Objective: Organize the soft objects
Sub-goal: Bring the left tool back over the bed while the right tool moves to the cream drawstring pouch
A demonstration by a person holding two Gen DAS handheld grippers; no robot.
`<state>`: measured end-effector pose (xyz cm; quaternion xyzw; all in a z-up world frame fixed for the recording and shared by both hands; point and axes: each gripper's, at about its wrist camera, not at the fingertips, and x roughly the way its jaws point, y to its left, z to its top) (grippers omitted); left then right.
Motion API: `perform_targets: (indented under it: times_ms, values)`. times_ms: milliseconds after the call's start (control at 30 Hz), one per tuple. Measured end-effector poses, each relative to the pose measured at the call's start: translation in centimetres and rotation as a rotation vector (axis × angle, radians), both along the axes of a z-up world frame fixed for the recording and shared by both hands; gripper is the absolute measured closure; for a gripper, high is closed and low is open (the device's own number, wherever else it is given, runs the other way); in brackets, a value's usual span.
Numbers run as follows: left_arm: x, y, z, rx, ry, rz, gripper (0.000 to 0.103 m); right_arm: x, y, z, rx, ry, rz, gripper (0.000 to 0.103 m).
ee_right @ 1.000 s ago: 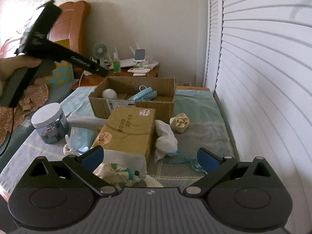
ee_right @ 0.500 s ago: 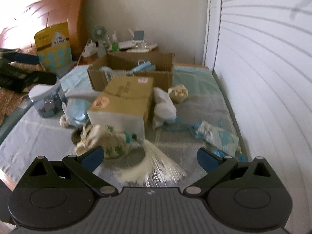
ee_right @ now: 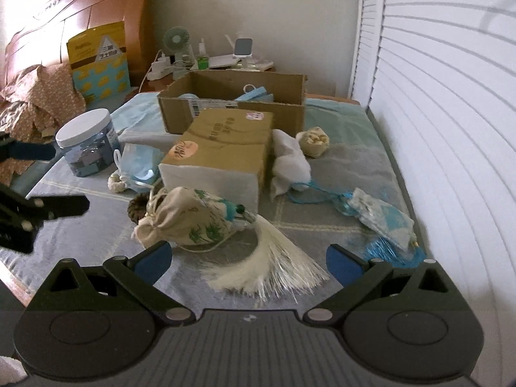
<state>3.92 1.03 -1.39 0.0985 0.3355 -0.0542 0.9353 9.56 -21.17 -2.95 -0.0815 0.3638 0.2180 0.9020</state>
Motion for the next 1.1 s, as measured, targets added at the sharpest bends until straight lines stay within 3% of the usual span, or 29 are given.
perform_targets:
  times_ms: [233,667,967,1100]
  values:
    - [-0.2,0.6,-0.7,0.056,-0.021,0.000,0.003,0.8,2.7,0.4,-0.007,-0.009,0.076,0.000]
    - [-0.3,3.8,-1.3,0.023,-0.004,0.067,0.003,1.7,7.9,0.3,-0.022,-0.005,0.233,0.000]
    - [-0.8,3.6,-1.5,0.017,-0.002,0.058,0.003,-0.4,6.5,-0.3,-0.064,0.061,0.244,0.000]
    - [-0.9,3.2,-1.4,0.014,-0.007,0.041,0.003,-1.3,5.4,-0.7,-0.102,0.060,0.200,0.000]
